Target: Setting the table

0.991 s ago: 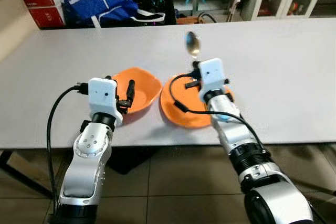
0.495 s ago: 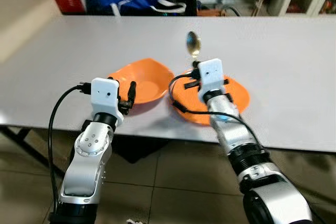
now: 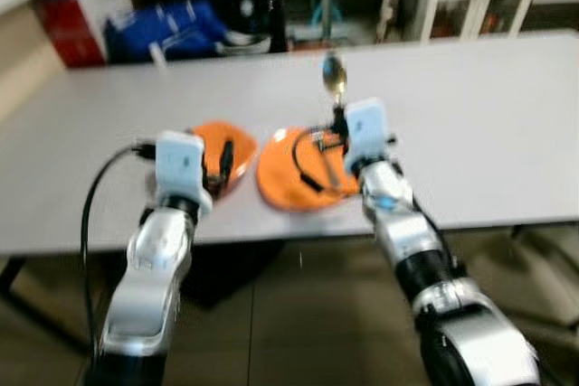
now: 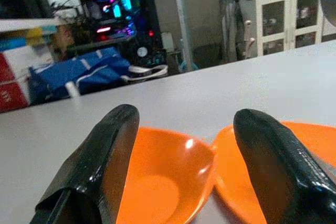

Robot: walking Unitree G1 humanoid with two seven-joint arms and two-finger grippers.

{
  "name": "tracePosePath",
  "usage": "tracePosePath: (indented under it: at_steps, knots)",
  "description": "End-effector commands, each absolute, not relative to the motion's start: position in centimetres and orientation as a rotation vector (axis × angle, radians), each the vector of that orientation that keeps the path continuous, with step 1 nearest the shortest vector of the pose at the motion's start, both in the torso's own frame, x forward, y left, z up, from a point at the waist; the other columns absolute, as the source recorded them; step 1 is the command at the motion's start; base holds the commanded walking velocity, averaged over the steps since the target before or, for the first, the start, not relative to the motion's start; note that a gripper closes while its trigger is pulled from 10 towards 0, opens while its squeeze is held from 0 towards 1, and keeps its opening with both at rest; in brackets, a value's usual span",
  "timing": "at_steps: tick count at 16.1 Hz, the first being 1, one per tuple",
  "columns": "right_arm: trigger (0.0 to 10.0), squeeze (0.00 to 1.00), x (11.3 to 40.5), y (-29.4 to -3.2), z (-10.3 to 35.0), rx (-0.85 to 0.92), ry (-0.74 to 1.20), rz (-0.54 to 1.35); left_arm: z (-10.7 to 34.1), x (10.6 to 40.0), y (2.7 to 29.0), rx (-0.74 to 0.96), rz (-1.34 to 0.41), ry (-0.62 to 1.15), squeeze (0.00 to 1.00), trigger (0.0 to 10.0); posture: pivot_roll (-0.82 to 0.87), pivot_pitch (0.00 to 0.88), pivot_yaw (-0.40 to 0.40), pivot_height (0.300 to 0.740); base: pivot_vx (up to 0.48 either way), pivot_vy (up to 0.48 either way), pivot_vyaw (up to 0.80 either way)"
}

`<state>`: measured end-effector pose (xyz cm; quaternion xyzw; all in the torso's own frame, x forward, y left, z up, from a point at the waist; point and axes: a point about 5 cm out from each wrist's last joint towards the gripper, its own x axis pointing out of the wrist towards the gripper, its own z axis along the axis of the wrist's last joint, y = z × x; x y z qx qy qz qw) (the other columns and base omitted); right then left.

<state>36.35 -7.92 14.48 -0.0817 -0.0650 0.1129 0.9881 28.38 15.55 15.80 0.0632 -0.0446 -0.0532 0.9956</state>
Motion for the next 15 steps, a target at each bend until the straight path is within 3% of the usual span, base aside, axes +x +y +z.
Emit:
tracePosePath:
  at_steps: [1, 6, 8, 15]
  knots:
    - [10.0, 0.0, 36.4, -7.7, 14.9, -0.16, -0.148, 0.225, 16.0, 28.5, 15.5, 0.149, -0.114, -0.097, 0.0, 10.0, -0.08, 0.0, 0.107, 0.74, 0.48, 0.0, 0.0]
    - [10.0, 0.0, 36.4, -7.9, 14.8, -0.161, -0.148, 0.222, 17.2, 27.4, 15.4, 0.171, -0.278, -0.055, 0.0, 10.0, -0.08, 0.0, 0.111, 0.74, 0.436, 0.0, 0.0]
    - [10.0, 0.0, 36.4, -8.0, 14.7, -0.162, -0.143, 0.225, 18.4, 27.1, 17.0, 0.099, -0.275, 0.012, 0.0, 10.0, -0.07, 0.0, 0.111, 0.74, 0.0, 0.0, 0.0]
    - [10.0, 0.0, 36.0, -6.5, 15.0, -0.102, -0.158, 0.335, 20.6, 26.1, 18.1, 0.019, -0.412, 0.117, 0.0, 10.0, -0.04, 0.0, 0.111, 0.74, 0.0, 0.0, 0.0]
